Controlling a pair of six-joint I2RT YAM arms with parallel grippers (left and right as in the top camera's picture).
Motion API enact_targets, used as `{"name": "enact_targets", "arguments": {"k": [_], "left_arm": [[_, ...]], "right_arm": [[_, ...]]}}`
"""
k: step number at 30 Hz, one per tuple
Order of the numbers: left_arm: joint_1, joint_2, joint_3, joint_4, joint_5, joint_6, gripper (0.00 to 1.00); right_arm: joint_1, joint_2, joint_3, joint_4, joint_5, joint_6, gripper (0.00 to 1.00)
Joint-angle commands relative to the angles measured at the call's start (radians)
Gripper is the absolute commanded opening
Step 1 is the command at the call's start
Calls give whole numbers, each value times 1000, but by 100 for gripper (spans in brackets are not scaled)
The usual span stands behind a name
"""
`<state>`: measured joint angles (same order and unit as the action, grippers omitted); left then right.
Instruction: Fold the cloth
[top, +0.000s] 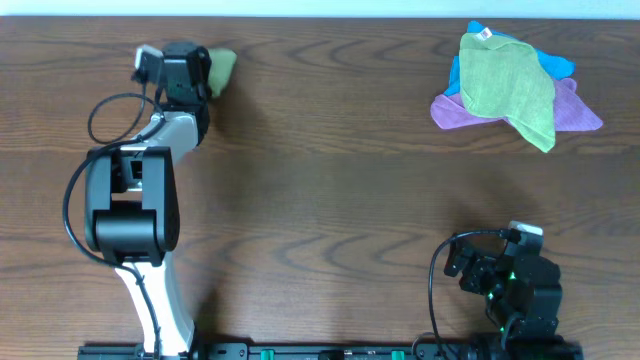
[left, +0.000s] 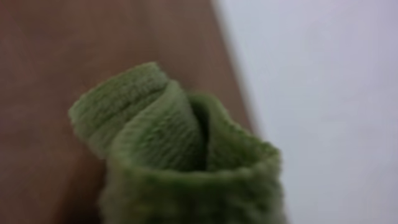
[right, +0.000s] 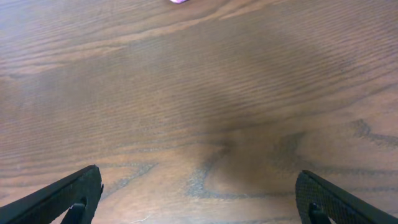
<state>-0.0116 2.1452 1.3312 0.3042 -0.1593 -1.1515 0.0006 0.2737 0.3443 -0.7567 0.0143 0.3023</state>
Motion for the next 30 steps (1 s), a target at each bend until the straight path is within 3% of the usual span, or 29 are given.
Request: {"name": "enact_targets", "arguments": {"k": [1, 4, 6, 7, 10, 15, 21, 30], "left_arm": [[-2, 9, 3, -79, -5, 14, 7], [-2, 9, 3, -142, -5, 14, 13], [-2, 9, 3, -165, -5, 14, 26], [-2, 9, 3, -173, -5, 15, 39], [-2, 9, 3, -192, 2, 14, 93], [-2, -16, 3, -282, 15, 3, 95], [-2, -149, 3, -549, 24, 8, 95], [-26, -442, 3, -779, 74, 302, 95]], "right_arm": [[7, -6, -6, 0, -4, -11, 99], [7, -6, -6, 0, -4, -11, 99], [7, -6, -6, 0, -4, -11, 99], [7, -6, -6, 0, -4, -11, 99], [7, -6, -6, 1, -4, -11, 99], [7, -6, -6, 0, -4, -11, 99], [7, -6, -6, 1, -4, -11, 99], [7, -6, -6, 0, -4, -11, 99]]}}
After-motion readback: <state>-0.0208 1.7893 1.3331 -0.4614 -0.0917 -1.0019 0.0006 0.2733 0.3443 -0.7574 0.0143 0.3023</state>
